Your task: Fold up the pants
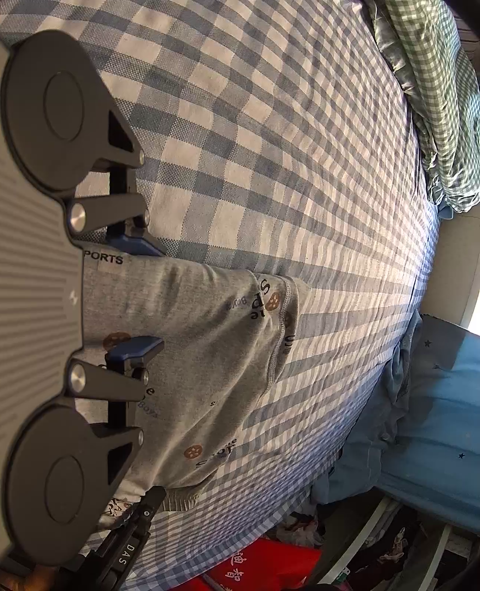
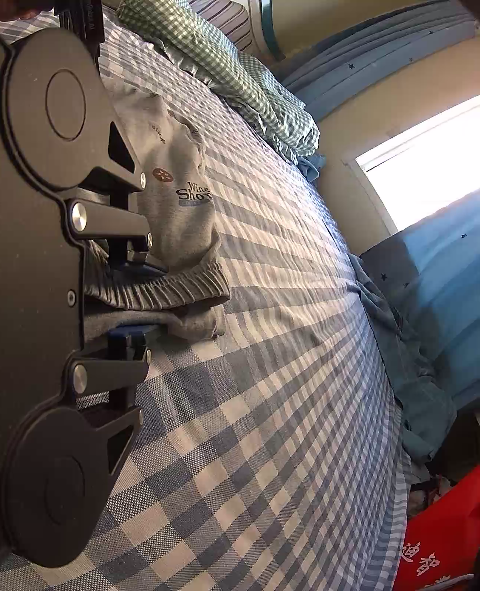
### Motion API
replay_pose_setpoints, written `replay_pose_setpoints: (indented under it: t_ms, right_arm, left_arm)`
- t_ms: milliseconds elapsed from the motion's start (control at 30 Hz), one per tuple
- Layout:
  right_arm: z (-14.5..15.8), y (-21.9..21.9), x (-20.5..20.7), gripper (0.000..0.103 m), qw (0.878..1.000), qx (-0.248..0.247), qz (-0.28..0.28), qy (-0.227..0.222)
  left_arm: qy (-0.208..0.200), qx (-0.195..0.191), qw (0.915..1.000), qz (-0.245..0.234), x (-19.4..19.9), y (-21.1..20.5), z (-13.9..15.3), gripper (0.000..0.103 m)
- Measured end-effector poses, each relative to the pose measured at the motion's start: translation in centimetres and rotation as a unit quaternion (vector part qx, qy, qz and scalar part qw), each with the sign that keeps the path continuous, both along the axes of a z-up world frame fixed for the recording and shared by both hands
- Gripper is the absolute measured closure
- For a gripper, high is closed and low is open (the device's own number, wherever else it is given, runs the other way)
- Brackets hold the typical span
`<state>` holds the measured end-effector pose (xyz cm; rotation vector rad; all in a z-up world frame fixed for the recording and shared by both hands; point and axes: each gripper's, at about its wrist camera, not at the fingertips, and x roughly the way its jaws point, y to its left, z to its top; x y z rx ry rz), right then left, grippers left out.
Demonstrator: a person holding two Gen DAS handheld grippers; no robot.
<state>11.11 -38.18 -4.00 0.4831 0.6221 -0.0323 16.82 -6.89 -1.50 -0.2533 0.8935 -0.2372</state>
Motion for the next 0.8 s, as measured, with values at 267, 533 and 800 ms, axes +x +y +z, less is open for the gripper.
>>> replay_pose_setpoints:
  t_ms: [267, 533, 800]
  right_arm:
    - [0.7, 1.5, -0.6, 0.082, 0.999, -0.037, -0.008, -0.016]
    - [2.4, 1.9, -1.4, 0.089, 0.999, -0.037, -0.007, -0.038]
    - [4.8, 2.6, -2.4, 0.090, 0.997, -0.033, 0.005, -0.070]
  left_arm:
    - [-0.012, 0.007, 0.9999, -0.003, -0.4, 0.0, 0.6, 0.074]
    - [-0.048, -0.008, 0.9988, -0.009, -1.5, -0.1, 2.2, 0.088]
    - [-0.079, -0.038, 0.9958, -0.027, -2.2, -0.3, 4.5, 0.089]
